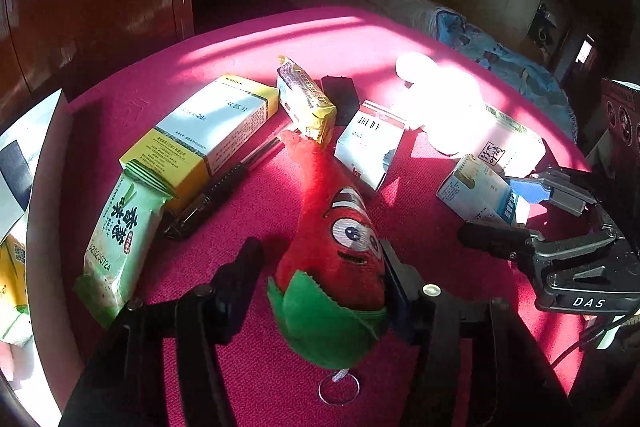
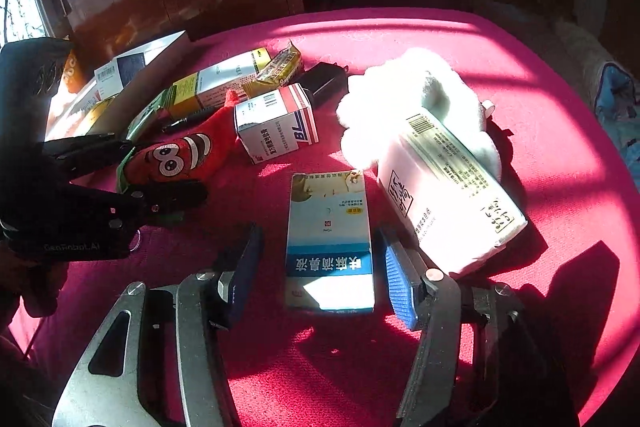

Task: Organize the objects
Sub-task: 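Carry red plush with left tool while right tool carries blue-white box to tray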

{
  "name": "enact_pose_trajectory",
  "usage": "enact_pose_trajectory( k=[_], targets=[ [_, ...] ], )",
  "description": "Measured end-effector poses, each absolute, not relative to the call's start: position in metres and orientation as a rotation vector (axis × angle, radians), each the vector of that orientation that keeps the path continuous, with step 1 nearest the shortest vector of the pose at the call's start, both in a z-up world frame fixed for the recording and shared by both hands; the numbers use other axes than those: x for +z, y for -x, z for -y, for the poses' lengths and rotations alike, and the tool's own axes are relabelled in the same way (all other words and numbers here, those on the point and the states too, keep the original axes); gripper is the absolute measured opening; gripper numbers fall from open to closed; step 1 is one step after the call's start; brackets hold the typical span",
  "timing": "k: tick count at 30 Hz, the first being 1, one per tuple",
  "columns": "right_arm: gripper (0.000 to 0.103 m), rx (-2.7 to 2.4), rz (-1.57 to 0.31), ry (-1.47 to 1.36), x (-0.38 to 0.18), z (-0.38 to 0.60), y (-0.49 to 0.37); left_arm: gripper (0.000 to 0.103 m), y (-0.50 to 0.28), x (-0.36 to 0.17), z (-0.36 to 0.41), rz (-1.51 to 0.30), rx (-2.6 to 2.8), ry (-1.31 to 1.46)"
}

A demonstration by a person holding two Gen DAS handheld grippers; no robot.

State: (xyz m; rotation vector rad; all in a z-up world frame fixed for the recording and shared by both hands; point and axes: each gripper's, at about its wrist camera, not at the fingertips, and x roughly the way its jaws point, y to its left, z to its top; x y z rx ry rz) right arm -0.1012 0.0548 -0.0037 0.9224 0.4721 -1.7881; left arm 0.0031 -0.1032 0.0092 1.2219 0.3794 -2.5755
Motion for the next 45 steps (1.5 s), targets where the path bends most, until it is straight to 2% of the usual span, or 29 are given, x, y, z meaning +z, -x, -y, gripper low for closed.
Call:
enact_pose_trajectory(
  k=[2,9,19,45],
  targets=[
    [0.037,-1.795,-0.483,-0.916,-0.004,-0.054,0.100,0.038,-0.008,0.011,0.103,-0.404,-2.593,-1.204],
    [0.036,-1.804,-0.443,-0.903,0.004,-0.064,0.093,0.036,-0.034,0.027,0.098,-0.428,-2.611,-1.085],
    [0.036,-1.819,-0.366,-0.808,0.046,-0.077,0.075,0.036,-0.062,0.067,0.090,-0.385,-2.649,-0.901],
    [0.036,-1.739,-0.398,-0.669,0.106,-0.026,0.011,0.036,-0.173,0.114,0.167,-0.532,-2.462,-0.525]
  ],
)
